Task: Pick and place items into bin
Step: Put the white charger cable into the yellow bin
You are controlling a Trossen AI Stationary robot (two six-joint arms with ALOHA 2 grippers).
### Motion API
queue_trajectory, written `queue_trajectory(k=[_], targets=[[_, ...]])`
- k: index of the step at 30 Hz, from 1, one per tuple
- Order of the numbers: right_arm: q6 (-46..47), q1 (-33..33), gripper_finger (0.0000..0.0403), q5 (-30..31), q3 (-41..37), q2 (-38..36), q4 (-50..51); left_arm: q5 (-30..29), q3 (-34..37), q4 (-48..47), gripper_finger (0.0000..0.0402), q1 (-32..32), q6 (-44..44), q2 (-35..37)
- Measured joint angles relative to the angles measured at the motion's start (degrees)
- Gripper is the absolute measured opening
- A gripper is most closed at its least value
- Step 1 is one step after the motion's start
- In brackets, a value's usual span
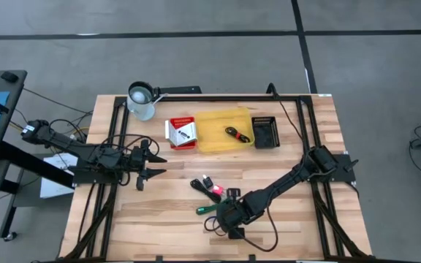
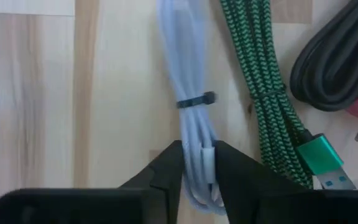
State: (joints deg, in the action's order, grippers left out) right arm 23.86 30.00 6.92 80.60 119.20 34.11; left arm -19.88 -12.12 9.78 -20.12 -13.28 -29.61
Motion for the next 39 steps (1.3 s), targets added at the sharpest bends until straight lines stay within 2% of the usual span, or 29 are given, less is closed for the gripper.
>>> queue_trajectory(k=[4,8,13,20,32,39], targets=[[-1.3,0.3,0.0047,-4.2,1.8,0.1,0.5,0.0,0.0,0.0,0.0170,0.0,0.0,0.0],[-1.9,0.4,0.0036,-7.1,4.5,0.1,4.0,0.0,0.0,0.0,0.0170,0.0,0.0,0.0],[-4.5,0.2,0.0040,-6.3,9.8,0.1,14.8,0.0,0.0,0.0,0.0170,0.0,0.0,0.0],[-10.0,-3.2,0.0033,-0.3,17.8,0.1,32.2,0.0,0.0,0.0,0.0170,0.0,0.0,0.0],[-21.8,-18.3,0.0032,8.7,26.7,0.1,47.9,0.0,0.0,0.0,0.0170,0.0,0.0,0.0],[-29.4,-30.0,0.0041,9.7,28.7,0.1,48.2,0.0,0.0,0.0,0.0170,0.0,0.0,0.0]])
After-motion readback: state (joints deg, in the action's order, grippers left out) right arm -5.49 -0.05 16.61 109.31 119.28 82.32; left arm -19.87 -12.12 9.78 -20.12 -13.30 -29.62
